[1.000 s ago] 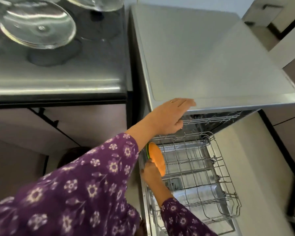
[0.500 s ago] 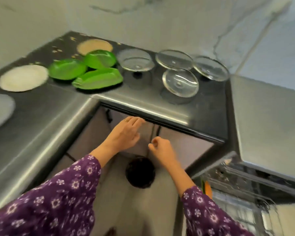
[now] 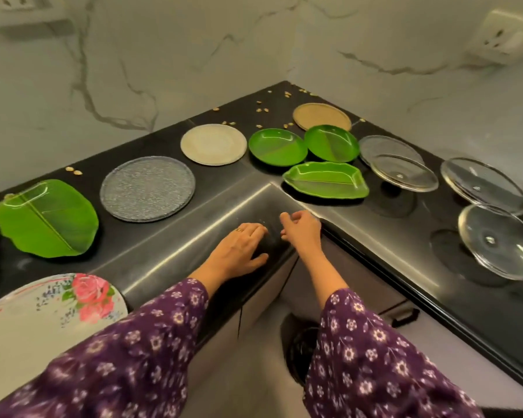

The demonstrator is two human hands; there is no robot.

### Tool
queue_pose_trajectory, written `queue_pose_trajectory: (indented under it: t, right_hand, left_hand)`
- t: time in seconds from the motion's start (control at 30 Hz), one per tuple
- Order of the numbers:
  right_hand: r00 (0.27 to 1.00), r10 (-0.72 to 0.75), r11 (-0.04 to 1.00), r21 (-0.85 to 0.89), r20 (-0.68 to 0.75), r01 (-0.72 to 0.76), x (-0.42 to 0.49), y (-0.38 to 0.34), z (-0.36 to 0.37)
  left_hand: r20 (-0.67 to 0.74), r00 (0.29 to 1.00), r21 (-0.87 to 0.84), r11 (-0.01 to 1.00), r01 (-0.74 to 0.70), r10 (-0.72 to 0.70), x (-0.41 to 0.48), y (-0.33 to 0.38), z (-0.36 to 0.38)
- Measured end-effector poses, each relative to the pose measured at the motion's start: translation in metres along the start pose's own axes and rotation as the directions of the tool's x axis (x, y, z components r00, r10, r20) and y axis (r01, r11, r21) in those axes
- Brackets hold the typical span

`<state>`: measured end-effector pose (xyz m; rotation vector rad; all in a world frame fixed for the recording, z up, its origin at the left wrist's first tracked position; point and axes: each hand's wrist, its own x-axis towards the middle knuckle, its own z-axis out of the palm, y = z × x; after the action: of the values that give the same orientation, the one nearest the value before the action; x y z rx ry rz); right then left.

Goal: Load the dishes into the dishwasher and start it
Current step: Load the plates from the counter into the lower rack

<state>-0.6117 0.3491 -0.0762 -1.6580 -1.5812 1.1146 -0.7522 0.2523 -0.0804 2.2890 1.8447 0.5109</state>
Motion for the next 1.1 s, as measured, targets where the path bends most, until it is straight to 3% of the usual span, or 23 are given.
queue_pose_trajectory:
  t: [0.13,0.3,0.37,0.63,0.87,1.03,1.1]
  right_hand:
    - [0.953,0.253,0.919,0.349,-0.169,-0.182,0.049,-0.013,0.015]
    - [0.836,0.454,0.760,0.624,-0.308,-0.183,0.102,-0.013,-0.006]
    - [0.811,0.483,0.747,0.638,-0.330,-0.185,0.119,-0.010,-0.015]
    - [0.726,0.544,0.733,0.660,-0.420,-0.167,0.148,-0.005,-0.015]
    - [0.809,0.411,0.734,0.678,-0.420,-0.021,0.126,0.008,-0.026]
    - [0.846,0.159,0.886,0.451,-0.509,0.105,0.079,0.023,-0.078]
    - [0.824,0.029,0.940,0.295,-0.566,0.170,0.053,0.030,-0.107]
  left_hand:
    - [-0.054,0.999,-0.085,0.996,0.003,-0.008,0.035,-0.007,0.009]
    - [-0.037,0.999,-0.286,0.958,-0.017,0.007,0.071,0.006,0.031]
    - [-0.004,1.000,-0.359,0.933,0.012,-0.014,0.077,0.007,0.044]
    - [-0.047,0.999,-0.275,0.961,-0.030,0.017,0.083,0.001,0.063]
    - [-0.032,0.999,-0.292,0.956,-0.018,0.009,0.082,0.001,0.061]
    - [-0.008,1.000,-0.273,0.962,-0.019,0.017,0.082,0.000,0.057]
    - [-0.005,1.000,-0.260,0.965,-0.022,0.022,0.081,0.001,0.054]
